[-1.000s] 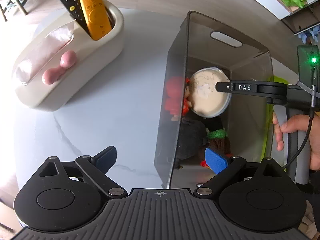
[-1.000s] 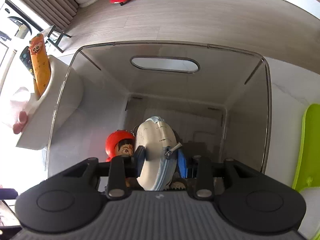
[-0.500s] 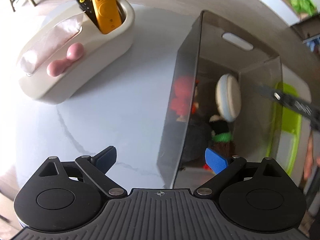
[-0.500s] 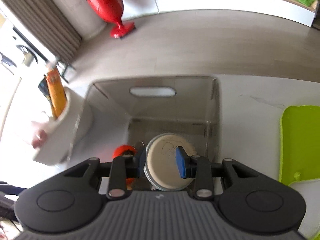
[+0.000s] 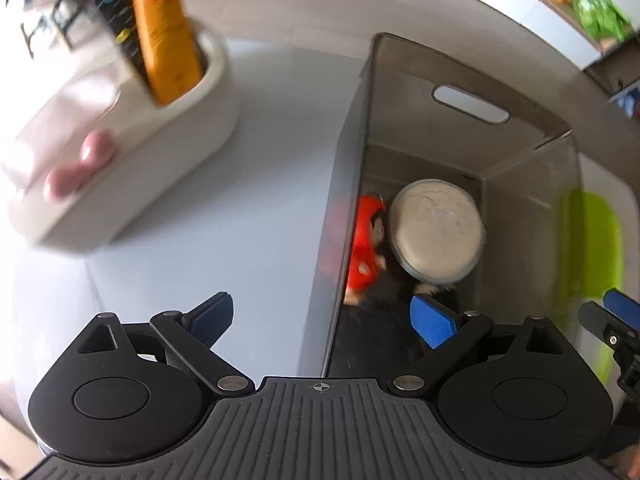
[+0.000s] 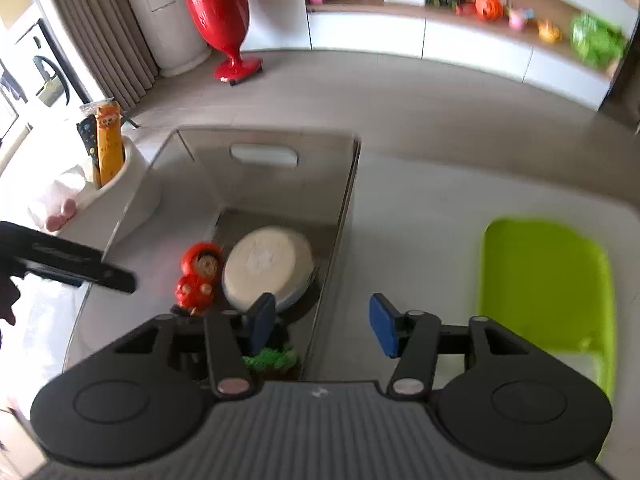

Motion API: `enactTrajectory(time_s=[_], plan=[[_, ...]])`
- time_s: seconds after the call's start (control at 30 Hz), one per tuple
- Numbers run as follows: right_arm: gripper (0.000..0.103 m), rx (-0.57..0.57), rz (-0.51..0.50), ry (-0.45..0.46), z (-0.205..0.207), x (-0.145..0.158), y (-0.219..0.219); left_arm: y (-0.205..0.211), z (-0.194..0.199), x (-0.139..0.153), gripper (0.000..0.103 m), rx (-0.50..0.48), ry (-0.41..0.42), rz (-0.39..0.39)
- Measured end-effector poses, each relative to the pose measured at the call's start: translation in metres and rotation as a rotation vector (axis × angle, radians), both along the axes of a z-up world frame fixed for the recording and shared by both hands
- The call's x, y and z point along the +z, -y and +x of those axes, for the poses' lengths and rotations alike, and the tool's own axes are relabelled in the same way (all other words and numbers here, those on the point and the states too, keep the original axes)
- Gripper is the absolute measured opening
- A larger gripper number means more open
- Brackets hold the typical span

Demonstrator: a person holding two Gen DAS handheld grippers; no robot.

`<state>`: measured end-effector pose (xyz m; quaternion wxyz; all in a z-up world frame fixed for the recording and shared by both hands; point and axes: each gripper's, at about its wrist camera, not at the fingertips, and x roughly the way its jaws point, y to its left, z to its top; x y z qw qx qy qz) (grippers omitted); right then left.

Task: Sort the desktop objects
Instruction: 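Withdraw the open right gripper up from the bin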

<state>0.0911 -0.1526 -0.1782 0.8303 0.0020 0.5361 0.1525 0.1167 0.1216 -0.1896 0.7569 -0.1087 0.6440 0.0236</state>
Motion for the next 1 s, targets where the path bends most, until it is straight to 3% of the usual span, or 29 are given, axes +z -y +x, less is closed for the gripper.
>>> enactTrajectory(time_s=[0.1, 0.2, 0.23, 0.27, 0.3, 0.37, 0.53, 0.77, 0.93, 0.97, 1.0], plan=[[0.044, -0.036, -0.037, -0.020, 0.000, -0.017, -0.001, 0.014, 0.010, -0.018, 0.098, -0.028, -0.043, 0.035], [0.040, -0.066, -0.015, -0.048, 0.008, -0.029, -0.001, 0.028, 0.011, -0.023, 0.098, -0.076, -0.042, 0.130], [0.030, -0.077, -0.006, -0.063, 0.008, -0.031, 0.001, 0.029, 0.009, -0.024, 0.097, -0.081, -0.039, 0.139], [0.019, -0.081, 0.014, -0.085, 0.009, -0.035, 0.003, 0.029, 0.008, -0.025, 0.089, -0.076, -0.043, 0.127], [0.017, -0.085, 0.033, -0.107, 0.009, -0.038, 0.004, 0.026, 0.005, -0.027, 0.058, -0.063, -0.060, 0.102], [0.012, -0.068, 0.033, -0.118, 0.007, -0.041, 0.004, 0.020, 0.000, -0.034, 0.024, -0.037, -0.119, 0.057], [0.011, 0.037, -0.059, -0.093, -0.008, -0.045, -0.013, 0.026, -0.021, -0.033, 0.023, -0.072, -0.101, 0.085], [0.011, 0.100, -0.095, -0.153, -0.049, -0.044, -0.006, 0.026, -0.062, -0.035, 0.023, -0.107, -0.155, 0.031], [0.017, 0.127, -0.116, -0.234, -0.102, -0.041, -0.008, 0.020, -0.037, -0.029, 0.022, -0.156, -0.085, 0.018], [0.019, 0.135, -0.103, -0.254, -0.111, -0.041, -0.008, 0.019, -0.028, -0.024, 0.024, -0.170, -0.078, 0.026], [0.020, 0.124, -0.077, -0.279, -0.118, -0.040, -0.006, 0.018, -0.020, -0.019, 0.037, -0.185, -0.073, 0.034]])
